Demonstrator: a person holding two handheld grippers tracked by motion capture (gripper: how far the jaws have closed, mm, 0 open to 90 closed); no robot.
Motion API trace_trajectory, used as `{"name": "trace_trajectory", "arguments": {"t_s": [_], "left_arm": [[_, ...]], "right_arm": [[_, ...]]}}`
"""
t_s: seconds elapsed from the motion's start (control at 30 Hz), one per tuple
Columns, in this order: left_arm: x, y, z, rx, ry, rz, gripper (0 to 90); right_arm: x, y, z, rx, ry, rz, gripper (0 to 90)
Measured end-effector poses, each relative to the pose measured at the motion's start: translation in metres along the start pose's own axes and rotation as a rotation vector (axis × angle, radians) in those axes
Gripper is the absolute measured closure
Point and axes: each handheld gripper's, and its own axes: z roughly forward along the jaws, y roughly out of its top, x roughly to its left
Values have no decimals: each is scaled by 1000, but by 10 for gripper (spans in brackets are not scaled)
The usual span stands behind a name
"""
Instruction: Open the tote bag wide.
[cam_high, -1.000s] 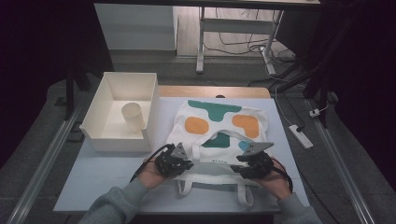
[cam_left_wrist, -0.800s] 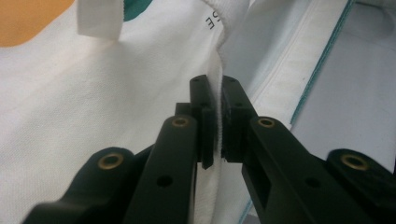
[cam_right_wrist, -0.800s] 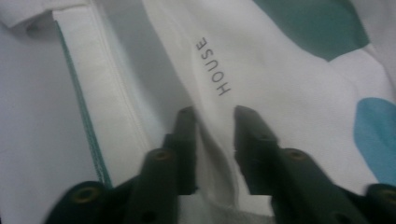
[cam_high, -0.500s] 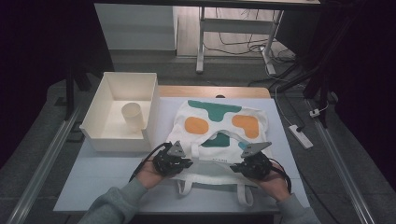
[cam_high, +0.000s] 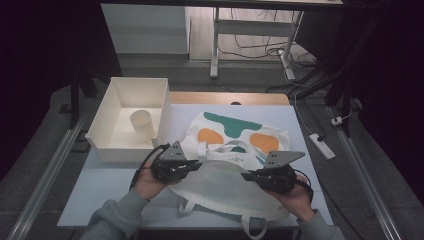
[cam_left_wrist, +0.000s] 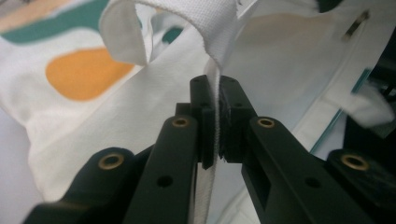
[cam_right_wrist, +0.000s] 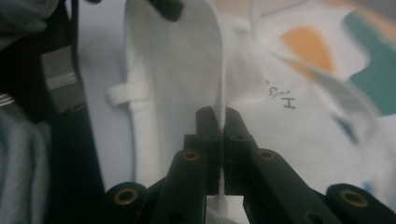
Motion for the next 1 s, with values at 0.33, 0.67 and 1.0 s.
{"name": "trace_trajectory", "arguments": {"t_s": [0.33,0.67,1.0], "left_arm": [[3,6,21,9,4,-6,845],[10,8,34,16,25,-17,844],[18,8,53,49,47,-13,842]], "right_arm": [[-29,-11,4,-44,-142,87,880],[-44,-18,13,-31,-179,110,878],[-60,-27,24,-10,-199,139,877]]}}
